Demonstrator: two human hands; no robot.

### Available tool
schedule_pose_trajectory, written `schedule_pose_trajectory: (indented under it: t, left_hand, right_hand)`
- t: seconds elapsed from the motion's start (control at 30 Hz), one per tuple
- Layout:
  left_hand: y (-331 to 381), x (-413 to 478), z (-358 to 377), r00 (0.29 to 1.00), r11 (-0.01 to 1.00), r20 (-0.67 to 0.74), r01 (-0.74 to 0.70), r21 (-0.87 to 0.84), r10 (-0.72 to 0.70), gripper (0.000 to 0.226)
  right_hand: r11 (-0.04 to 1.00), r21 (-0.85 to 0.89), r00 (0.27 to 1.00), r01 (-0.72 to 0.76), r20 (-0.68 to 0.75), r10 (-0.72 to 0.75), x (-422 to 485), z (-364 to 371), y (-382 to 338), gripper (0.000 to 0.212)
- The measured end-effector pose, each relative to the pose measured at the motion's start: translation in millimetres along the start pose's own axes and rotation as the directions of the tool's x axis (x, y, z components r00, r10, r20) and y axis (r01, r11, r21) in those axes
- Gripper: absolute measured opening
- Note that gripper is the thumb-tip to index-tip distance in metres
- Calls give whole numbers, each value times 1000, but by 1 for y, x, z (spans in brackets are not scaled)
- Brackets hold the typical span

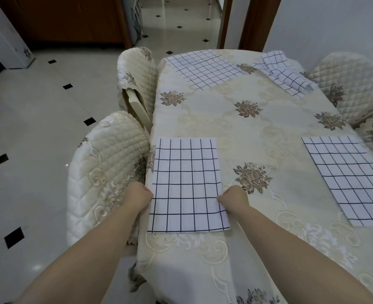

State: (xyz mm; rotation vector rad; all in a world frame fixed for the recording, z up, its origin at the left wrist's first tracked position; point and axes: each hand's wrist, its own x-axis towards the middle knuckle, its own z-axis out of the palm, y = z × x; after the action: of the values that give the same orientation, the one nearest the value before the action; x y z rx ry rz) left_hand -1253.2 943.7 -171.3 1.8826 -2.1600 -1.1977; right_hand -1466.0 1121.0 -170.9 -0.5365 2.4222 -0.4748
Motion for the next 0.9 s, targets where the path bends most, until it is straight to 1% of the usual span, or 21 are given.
schedule_pose_trajectory:
  t: [0.2,0.3,0.33,0.37,0.4,0.43,0.5,0.53,0.6,0.67,0.7,0.73,0.77,0.8,0.9]
  left_hand:
    - [3,0,1,1000,999,4,-31,29,31,10]
    - [6,-2,0,999,995,-6,-43,85,44,8]
    - [7,-3,-1,999,992,-6,-50,112,51,9]
    - [8,-4,-2,998,989,-6,-65,135,66,9]
    - [10,-6,-3,996,983,-14,-89,159,93,9]
    - [13,-8,-4,991,974,-31,-123,191,132,8]
    - [20,-12,-5,967,935,-62,-221,277,247,12]
    - [24,-12,-4,948,902,-40,-288,322,317,19]
    - [31,-13,0,897,793,99,-428,433,430,39]
    - [35,-14,6,840,646,271,-537,543,470,63]
    - [35,-16,9,816,571,330,-570,590,475,73]
    - [33,-18,12,798,504,367,-591,630,478,81]
    - [31,-21,15,789,456,390,-599,658,474,88]
    - [28,-24,17,791,438,408,-599,671,456,96]
    - [20,-29,21,814,468,458,-580,666,357,117]
  right_hand:
    - [999,-14,999,-28,-17,28,2,-2,1,38]
    - [999,3,999,-44,-27,44,3,-3,4,39]
    - [999,9,998,-38,-44,39,1,-5,3,35]
    - [1000,8,997,-27,-78,27,-1,-6,2,25]
    - [1000,-12,993,-3,-121,1,-4,-6,1,19]
    - [998,-62,984,33,-174,-43,-5,-6,-1,28]
    - [963,-207,952,173,-214,-217,-11,-3,-10,40]
    - [929,-263,931,261,-188,-314,-15,0,-16,43]
    - [851,-314,888,420,-50,-457,-23,10,-30,50]
    - [782,-343,848,521,104,-519,-30,25,-41,59]
    - [746,-363,827,558,169,-536,-33,33,-44,64]
    - [709,-387,806,590,224,-548,-37,40,-47,68]
    - [677,-408,789,613,267,-553,-40,47,-49,71]
    - [658,-416,778,628,299,-553,-43,52,-50,74]
    - [663,-420,784,620,363,-503,-47,60,-49,86]
